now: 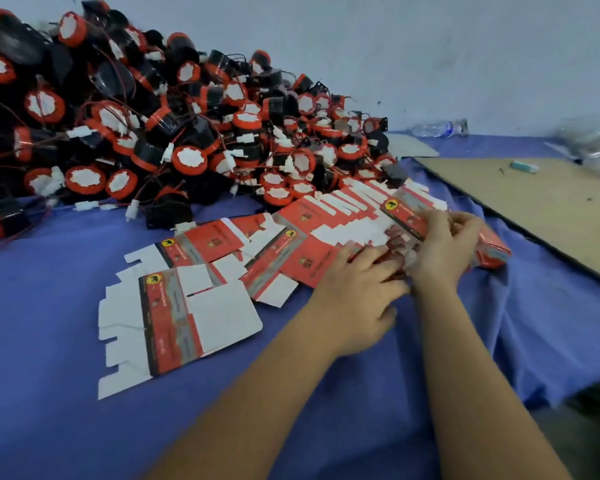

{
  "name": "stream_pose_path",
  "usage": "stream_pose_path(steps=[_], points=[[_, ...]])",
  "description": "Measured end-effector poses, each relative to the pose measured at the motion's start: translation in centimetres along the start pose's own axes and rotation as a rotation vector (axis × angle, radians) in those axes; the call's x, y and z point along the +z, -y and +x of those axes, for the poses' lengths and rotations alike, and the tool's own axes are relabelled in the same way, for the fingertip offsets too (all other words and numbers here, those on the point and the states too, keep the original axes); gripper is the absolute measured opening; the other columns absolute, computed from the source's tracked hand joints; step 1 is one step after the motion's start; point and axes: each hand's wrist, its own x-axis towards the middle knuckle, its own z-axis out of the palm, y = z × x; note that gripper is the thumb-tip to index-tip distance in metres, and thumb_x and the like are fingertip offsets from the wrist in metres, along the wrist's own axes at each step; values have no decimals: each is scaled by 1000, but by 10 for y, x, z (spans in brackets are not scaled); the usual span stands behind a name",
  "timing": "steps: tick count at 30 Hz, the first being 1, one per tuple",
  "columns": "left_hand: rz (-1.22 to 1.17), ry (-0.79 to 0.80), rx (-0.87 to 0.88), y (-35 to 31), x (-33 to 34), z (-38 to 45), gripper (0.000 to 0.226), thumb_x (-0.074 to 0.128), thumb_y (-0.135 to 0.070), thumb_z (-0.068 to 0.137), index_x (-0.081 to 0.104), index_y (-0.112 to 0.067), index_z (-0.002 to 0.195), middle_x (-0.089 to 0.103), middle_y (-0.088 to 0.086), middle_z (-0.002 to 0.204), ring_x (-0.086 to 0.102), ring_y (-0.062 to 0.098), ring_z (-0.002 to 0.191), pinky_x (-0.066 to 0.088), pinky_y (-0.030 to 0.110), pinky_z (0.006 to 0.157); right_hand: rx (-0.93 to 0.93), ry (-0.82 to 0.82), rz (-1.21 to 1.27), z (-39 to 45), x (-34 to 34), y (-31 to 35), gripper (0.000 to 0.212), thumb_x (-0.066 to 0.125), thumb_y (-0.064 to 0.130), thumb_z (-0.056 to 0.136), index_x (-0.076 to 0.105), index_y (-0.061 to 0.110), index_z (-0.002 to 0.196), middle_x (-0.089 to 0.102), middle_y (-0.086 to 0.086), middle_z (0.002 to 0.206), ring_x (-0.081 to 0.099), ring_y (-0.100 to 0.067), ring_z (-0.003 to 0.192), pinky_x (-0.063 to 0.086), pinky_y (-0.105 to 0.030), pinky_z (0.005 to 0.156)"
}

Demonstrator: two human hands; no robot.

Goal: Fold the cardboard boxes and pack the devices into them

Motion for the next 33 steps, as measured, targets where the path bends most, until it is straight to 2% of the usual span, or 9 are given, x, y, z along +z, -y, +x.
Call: stream_pose_path(steps=[6, 9, 14, 16, 19, 22, 26, 30, 33], points=[[41, 127, -191, 14, 24, 12, 44, 33, -46, 103, 40, -45, 147, 19, -10, 165, 7, 17, 152, 0, 56, 119, -37, -154, -190, 40, -13, -10, 31, 65, 41, 75, 47, 21, 90, 54, -14, 112, 54, -27, 99, 44, -34, 90], [41, 96, -281, 23, 23, 11, 41, 36, -42, 102, 49, -42, 141, 27, -10, 162, 14, 13, 150, 4, 58, 117, -156, -120, -463, 44, -17, -15, 50, 70, 43, 76, 51, 9, 108, 48, -14, 123, 47, -26, 111, 33, -21, 89], [117, 41, -369, 28, 18, 7, 41, 38, -34, 99, 60, -34, 134, 46, -15, 150, 28, 9, 143, 1, 57, 112, -298, -45, -968, 28, -10, -27, 50, 62, 41, 91, 50, -1, 116, 39, -22, 137, 38, -37, 124, 23, -40, 104], [187, -10, -406, 26, 14, 5, 38, 39, -32, 98, 69, -32, 121, 59, -16, 135, 40, 10, 132, -7, 58, 107, -294, -69, -1100, 23, -9, -24, 35, 62, 23, 89, 51, 3, 115, 34, -19, 142, 32, -39, 130, 21, -46, 106], [242, -76, -499, 23, 7, 6, 35, 38, -32, 96, 72, -27, 88, 68, -14, 96, 49, 15, 108, 0, 56, 106, -472, 61, -1003, 17, -6, -14, 21, 56, 11, 86, 56, 4, 105, 49, -18, 125, 47, -38, 111, 35, -44, 88], [141, -181, -533, 23, 0, 5, 34, 40, -33, 97, 68, -27, 78, 66, -13, 81, 51, 15, 101, 6, 53, 106, -356, 278, -779, 9, 12, -9, 17, 49, 21, 93, 56, 8, 102, 60, -9, 101, 53, -29, 91, 37, -36, 71], [59, -230, -580, 42, -24, -7, 26, 49, -47, 93, 68, -39, 109, 64, -16, 121, 44, 14, 122, 0, 55, 106, -147, 378, -883, 11, 32, -15, 46, 41, 34, 99, 49, 1, 131, 47, -22, 138, 37, -39, 129, 26, -44, 107], [-36, 86, -744, 81, -49, -36, 88, 43, -86, 72, 19, -50, 149, 22, -3, 163, 5, 28, 152, 10, 69, 115, 42, 469, -923, 19, 42, -20, 67, 38, 51, 99, 25, 16, 154, 24, -16, 159, 23, -38, 143, 19, -48, 116], [-163, 246, -849, 100, -56, -66, 110, 47, -93, 65, -9, -53, 150, -8, 0, 167, -19, 32, 151, 12, 63, 117, 62, 444, -944, 9, 54, -17, 69, 46, 48, 93, 28, 18, 153, 30, -16, 156, 26, -37, 142, 21, -49, 115]])
